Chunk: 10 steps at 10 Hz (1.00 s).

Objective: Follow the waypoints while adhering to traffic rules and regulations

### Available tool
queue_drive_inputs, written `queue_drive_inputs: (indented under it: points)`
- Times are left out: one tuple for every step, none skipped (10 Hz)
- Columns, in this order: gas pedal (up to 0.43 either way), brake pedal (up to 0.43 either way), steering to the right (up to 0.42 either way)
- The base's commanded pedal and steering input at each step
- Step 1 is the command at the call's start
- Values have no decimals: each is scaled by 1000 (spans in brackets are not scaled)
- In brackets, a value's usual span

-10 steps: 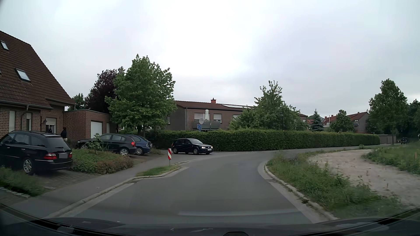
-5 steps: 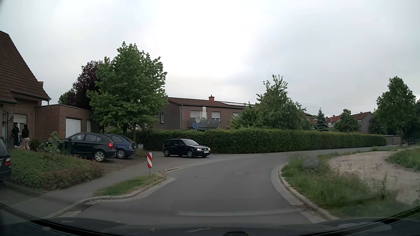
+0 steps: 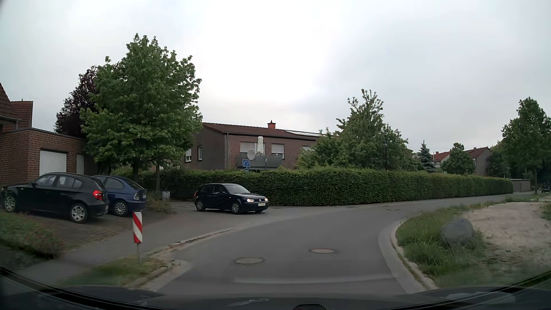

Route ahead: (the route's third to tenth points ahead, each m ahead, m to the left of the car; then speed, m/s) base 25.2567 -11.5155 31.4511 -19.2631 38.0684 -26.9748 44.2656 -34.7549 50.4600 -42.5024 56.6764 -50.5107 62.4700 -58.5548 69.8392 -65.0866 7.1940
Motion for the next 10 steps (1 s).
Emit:
queue_drive_inputs:
  points:
    - [138, 0, 66]
    - [138, 0, 81]
    - [138, 0, 94]
    - [138, 0, 107]
    - [138, 0, 118]
    - [138, 0, 124]
    - [138, 0, 133]
    - [138, 0, 145]
    - [138, 0, 157]
    - [138, 0, 166]
